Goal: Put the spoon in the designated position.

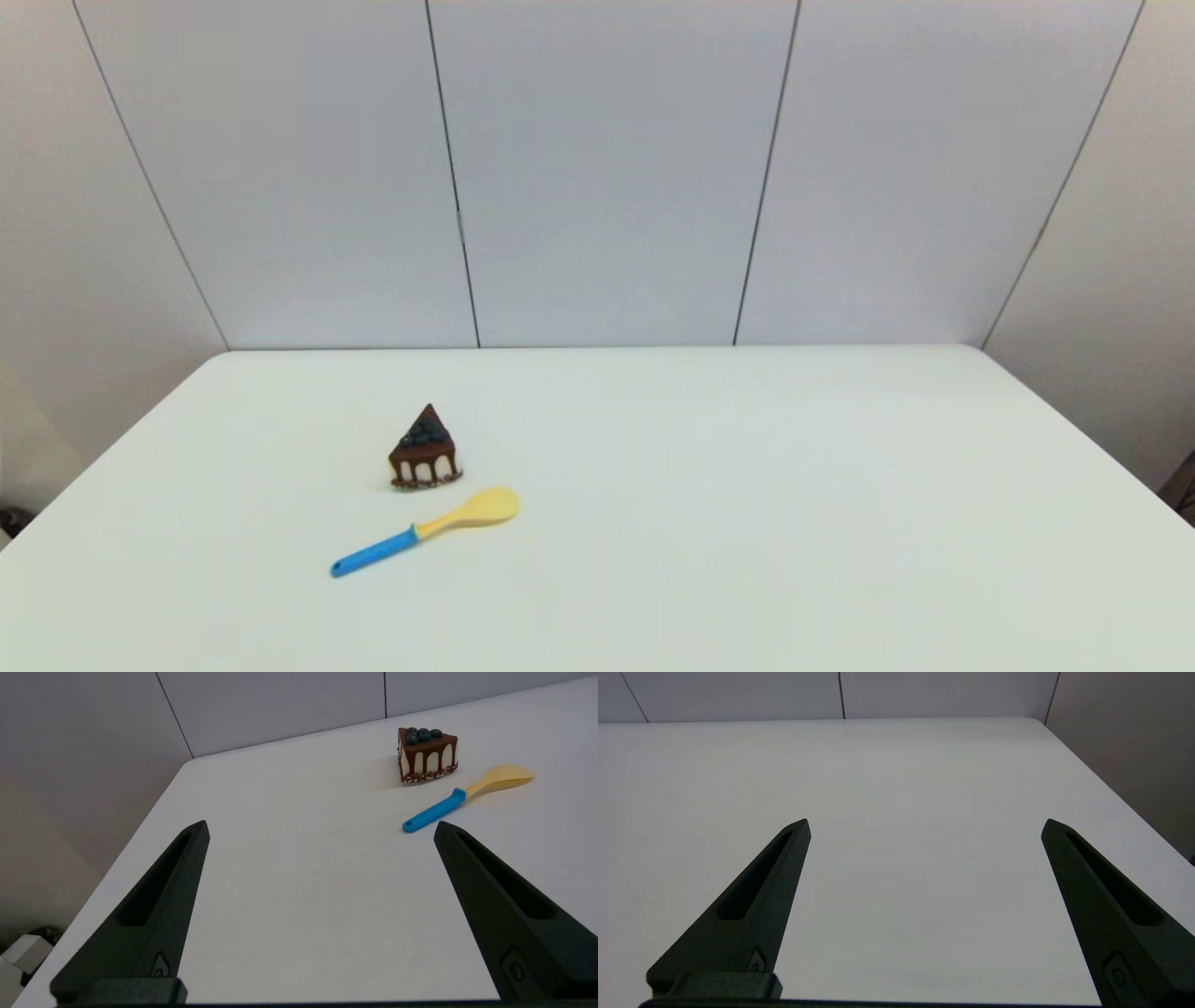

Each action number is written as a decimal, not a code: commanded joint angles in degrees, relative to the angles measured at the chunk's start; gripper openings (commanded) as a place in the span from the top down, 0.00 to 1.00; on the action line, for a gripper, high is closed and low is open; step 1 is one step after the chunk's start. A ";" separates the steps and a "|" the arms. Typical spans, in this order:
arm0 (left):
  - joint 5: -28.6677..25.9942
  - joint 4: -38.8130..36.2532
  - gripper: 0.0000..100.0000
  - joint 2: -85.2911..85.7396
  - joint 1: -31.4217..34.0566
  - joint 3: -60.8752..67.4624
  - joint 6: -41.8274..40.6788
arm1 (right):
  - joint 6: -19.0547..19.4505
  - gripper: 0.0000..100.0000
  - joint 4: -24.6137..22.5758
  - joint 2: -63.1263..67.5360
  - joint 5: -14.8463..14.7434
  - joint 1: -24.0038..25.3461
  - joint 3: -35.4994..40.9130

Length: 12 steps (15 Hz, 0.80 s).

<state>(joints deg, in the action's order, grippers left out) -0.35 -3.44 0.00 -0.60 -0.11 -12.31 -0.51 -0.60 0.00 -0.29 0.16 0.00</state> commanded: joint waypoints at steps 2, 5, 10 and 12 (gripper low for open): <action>-2.90 1.50 0.00 0.00 -0.02 0.11 1.06 | -0.02 0.00 -0.02 0.09 0.03 0.02 0.09; -2.72 3.88 0.00 0.00 -0.02 0.11 2.56 | -0.02 0.00 -0.02 0.09 0.03 0.02 0.09; 0.62 3.70 0.00 0.00 0.07 0.11 11.52 | -0.02 0.00 -0.02 0.09 0.03 0.02 0.09; 0.62 3.61 0.00 0.00 -0.02 0.11 11.70 | -0.02 0.00 -0.02 0.09 0.03 0.02 0.09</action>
<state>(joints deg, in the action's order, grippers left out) 0.22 0.18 0.13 -0.62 0.00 -0.57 -0.52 -0.55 0.00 -0.29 0.16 0.00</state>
